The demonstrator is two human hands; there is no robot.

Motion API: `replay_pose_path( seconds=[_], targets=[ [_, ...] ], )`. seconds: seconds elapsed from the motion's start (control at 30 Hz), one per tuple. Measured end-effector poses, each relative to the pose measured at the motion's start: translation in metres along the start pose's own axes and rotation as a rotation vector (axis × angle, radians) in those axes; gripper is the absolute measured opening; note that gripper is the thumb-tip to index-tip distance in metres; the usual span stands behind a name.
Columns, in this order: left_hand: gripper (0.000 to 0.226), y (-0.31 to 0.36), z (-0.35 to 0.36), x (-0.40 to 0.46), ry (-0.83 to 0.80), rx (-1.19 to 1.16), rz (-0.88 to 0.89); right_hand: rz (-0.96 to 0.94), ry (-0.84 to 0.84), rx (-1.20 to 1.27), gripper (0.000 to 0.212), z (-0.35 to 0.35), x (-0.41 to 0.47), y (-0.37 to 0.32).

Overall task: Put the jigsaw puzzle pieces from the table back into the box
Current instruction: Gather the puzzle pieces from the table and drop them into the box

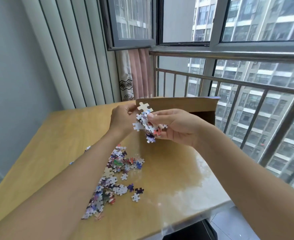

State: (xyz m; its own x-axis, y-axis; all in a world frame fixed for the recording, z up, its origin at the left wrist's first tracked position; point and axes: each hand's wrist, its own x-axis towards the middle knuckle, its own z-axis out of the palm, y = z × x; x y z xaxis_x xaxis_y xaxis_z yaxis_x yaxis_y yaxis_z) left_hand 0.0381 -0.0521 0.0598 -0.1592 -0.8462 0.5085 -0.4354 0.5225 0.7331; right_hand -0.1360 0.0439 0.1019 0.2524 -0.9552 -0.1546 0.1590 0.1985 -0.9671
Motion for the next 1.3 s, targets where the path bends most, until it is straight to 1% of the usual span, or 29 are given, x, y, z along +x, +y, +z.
replay_pose_path(
  seconds=[0.07, 0.13, 0.2, 0.3, 0.37, 0.5, 0.63, 0.77, 0.87, 0.93, 1.0, 1.07, 1.1, 1.13, 1.17, 1.27, 1.3],
  targets=[
    [0.018, -0.001, -0.006, 0.021, 0.028, -0.055, -0.051, 0.041, 0.072, 0.009, 0.026, -0.005, -0.001, -0.002],
    [0.021, 0.001, -0.011, 0.035, 0.036, -0.092, -0.078, 0.088, 0.144, 0.072, 0.031, -0.013, 0.0, -0.006],
    [0.024, 0.006, -0.015, 0.04, 0.04, -0.106, -0.064, 0.125, 0.195, 0.165, 0.034, -0.02, 0.001, -0.012],
    [0.022, 0.007, -0.016, 0.04, 0.045, -0.105, -0.047, 0.136, 0.25, 0.226, 0.028, -0.028, 0.005, -0.021],
    [0.019, 0.006, -0.016, 0.038, 0.048, -0.117, -0.045, 0.14, 0.302, 0.22, 0.027, -0.032, 0.01, -0.027],
    [0.021, 0.003, -0.014, 0.037, 0.053, -0.132, -0.032, 0.164, 0.422, 0.143, 0.033, -0.04, 0.02, -0.038],
    [0.012, 0.006, -0.013, 0.039, 0.04, -0.159, -0.015, 0.185, 0.468, 0.007, 0.023, -0.038, 0.03, -0.043],
    [0.012, 0.006, -0.017, 0.041, 0.009, -0.171, -0.029, 0.216, 0.502, -0.028, 0.019, -0.033, 0.043, -0.05],
    [0.014, 0.01, -0.017, 0.045, -0.017, -0.197, -0.029, 0.157, 0.558, -0.013, 0.034, -0.031, 0.056, -0.053],
    [0.015, 0.013, -0.016, 0.049, -0.021, -0.202, -0.028, 0.098, 0.602, 0.02, 0.039, -0.027, 0.063, -0.053],
    [0.015, 0.015, -0.015, 0.052, -0.026, -0.21, -0.028, 0.063, 0.641, 0.117, 0.034, -0.025, 0.069, -0.051],
    [0.015, 0.016, -0.016, 0.054, -0.027, -0.21, -0.028, 0.029, 0.633, 0.257, 0.029, -0.025, 0.068, -0.052],
    [0.016, 0.016, -0.017, 0.054, -0.026, -0.215, -0.025, 0.002, 0.648, 0.225, 0.028, -0.026, 0.062, -0.054],
    [0.017, 0.015, -0.019, 0.055, -0.024, -0.22, -0.021, -0.011, 0.658, 0.06, 0.026, -0.026, 0.055, -0.056],
    [0.018, 0.015, -0.021, 0.055, -0.021, -0.223, -0.018, 0.014, 0.672, -0.124, 0.024, -0.025, 0.047, -0.059],
    [0.015, 0.012, -0.027, 0.057, -0.011, -0.232, -0.014, -0.025, 0.561, -0.417, 0.027, -0.033, 0.041, -0.057],
    [0.015, 0.01, -0.029, 0.057, -0.003, -0.231, -0.016, -0.046, 0.545, -0.564, 0.027, -0.038, 0.041, -0.052]
  ],
)
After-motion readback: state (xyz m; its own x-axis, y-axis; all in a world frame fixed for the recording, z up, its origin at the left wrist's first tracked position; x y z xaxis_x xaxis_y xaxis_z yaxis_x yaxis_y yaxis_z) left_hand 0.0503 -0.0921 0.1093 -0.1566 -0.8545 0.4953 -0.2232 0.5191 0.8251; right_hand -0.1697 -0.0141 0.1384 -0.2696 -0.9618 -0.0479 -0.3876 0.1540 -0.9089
